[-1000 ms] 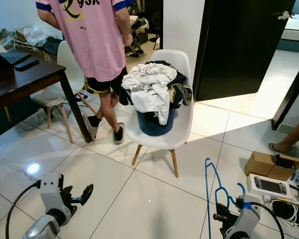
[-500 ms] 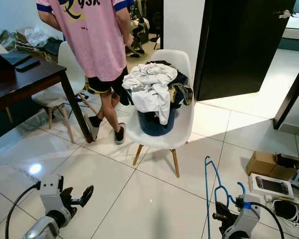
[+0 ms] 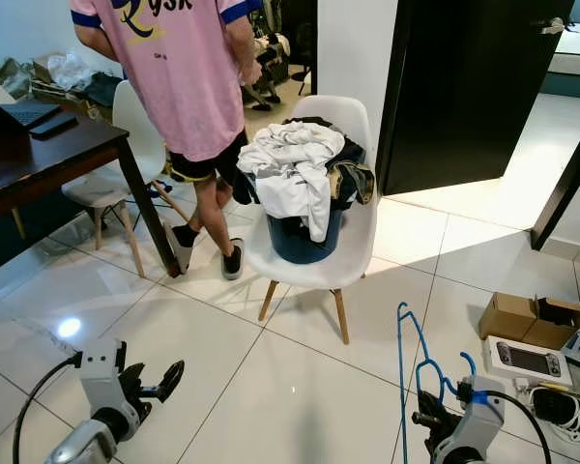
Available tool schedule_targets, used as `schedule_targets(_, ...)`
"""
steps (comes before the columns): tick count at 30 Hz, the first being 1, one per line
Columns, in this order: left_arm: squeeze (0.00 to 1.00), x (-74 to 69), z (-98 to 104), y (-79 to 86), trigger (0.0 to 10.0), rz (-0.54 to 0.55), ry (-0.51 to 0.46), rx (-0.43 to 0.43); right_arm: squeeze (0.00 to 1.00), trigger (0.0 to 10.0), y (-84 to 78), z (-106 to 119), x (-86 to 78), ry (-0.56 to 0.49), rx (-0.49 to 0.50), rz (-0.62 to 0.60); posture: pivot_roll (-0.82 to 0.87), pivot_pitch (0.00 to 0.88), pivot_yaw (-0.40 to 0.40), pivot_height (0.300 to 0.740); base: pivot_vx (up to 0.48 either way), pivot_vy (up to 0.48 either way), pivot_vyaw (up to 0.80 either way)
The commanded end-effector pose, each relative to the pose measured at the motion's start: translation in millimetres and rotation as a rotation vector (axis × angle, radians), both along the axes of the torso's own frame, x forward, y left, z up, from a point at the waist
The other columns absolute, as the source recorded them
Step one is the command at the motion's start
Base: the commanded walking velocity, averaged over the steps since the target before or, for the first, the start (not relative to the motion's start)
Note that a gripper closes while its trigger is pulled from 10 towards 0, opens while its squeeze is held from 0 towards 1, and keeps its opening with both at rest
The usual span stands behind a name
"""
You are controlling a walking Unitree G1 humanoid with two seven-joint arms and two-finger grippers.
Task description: Hang hanger
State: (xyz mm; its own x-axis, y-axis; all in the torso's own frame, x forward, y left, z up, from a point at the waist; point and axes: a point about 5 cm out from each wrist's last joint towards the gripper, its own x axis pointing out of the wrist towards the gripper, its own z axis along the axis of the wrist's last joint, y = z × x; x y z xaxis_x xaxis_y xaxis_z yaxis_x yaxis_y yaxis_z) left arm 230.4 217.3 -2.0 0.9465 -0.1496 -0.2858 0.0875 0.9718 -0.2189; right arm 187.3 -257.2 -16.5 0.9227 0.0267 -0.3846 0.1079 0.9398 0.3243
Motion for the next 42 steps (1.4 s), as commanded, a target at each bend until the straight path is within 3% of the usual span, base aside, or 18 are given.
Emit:
schedule_targets(1,0.0,0.4,0.7,3.4,10.0,-0.008,-0.002,0.02,0.0,10.0,2.3,0.7,2.0,0.001,0.009,0.002,-0.04,0.0,0.018,0.74,0.251,0.0,0.0)
schedule_targets(17,0.0,1.7,1.8,1.7,10.0,-0.019,-0.007,0.019,0.0,10.0,1.7,1.5,3.4,0.002,0.01,0.001,-0.05,0.0,0.019,0.74,0.283,0.0,0.0)
schedule_targets(42,0.0,1.5,-0.5,2.3,10.0,-0.008,0.009,0.004,0.0,10.0,1.2,-1.0,2.6,0.014,0.016,0.002,-0.05,0.0,0.021,0.74,0.0,0.0,0.0)
